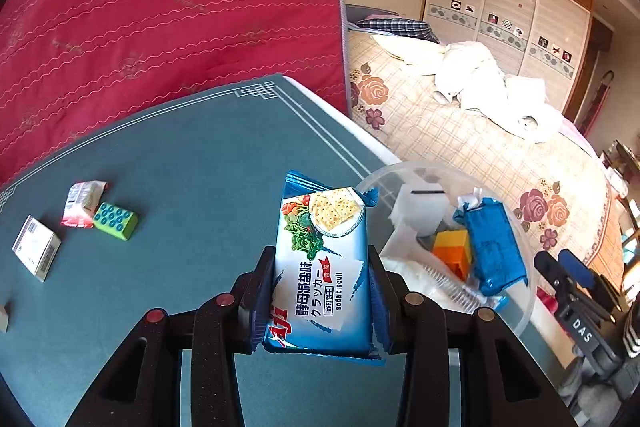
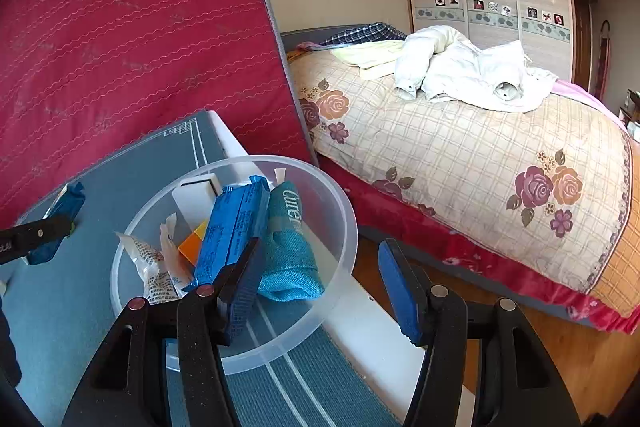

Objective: Organize objects
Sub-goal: 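Open the right gripper over the bowl while the left gripper releases the biscuit packet, then withdraw both grippers from the bowl back over the table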

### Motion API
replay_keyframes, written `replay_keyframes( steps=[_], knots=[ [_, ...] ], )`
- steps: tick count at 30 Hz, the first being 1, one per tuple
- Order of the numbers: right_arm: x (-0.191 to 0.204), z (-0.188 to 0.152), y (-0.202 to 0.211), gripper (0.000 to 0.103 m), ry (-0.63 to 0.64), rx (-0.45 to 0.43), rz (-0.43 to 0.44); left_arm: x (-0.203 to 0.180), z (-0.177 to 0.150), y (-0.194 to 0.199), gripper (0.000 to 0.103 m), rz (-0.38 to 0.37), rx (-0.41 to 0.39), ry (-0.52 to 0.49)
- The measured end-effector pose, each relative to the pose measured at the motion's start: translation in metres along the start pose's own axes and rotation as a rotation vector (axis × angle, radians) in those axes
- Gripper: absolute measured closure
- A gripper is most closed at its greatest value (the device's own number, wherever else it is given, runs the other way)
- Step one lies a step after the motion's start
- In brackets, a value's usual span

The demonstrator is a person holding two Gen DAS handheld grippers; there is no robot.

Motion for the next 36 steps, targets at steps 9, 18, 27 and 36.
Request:
replay_keyframes(
  steps=[9, 18, 27, 36],
  knots=[
    [-0.005, -0.002, -0.003, 0.043, -0.029, 0.016, 0.020, -0.038, 0.010, -0.052, 0.059, -0.043, 0.060, -0.018],
    [-0.008, -0.001, -0.002, 0.043, -0.041, 0.013, 0.025, -0.042, 0.007, -0.052, 0.022, -0.100, 0.055, -0.022],
    [0.000, 0.002, 0.004, 0.043, -0.025, -0.001, 0.033, -0.014, 0.017, -0.037, 0.022, -0.053, 0.016, 0.028],
    [0.009, 0.004, 0.008, 0.043, -0.012, -0.004, 0.050, 0.013, 0.010, -0.020, 0.006, 0.039, -0.038, 0.040]
  ],
)
Point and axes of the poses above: each gripper's, at about its wrist camera, not at the fingertips, and y roughly against the way its jaws point, x to its left, z to its top, the point moved 8 cm from there along -y, roughly the way its jaws point, and after that the axes turned 13 degrees about y, right-handed, at the moved point
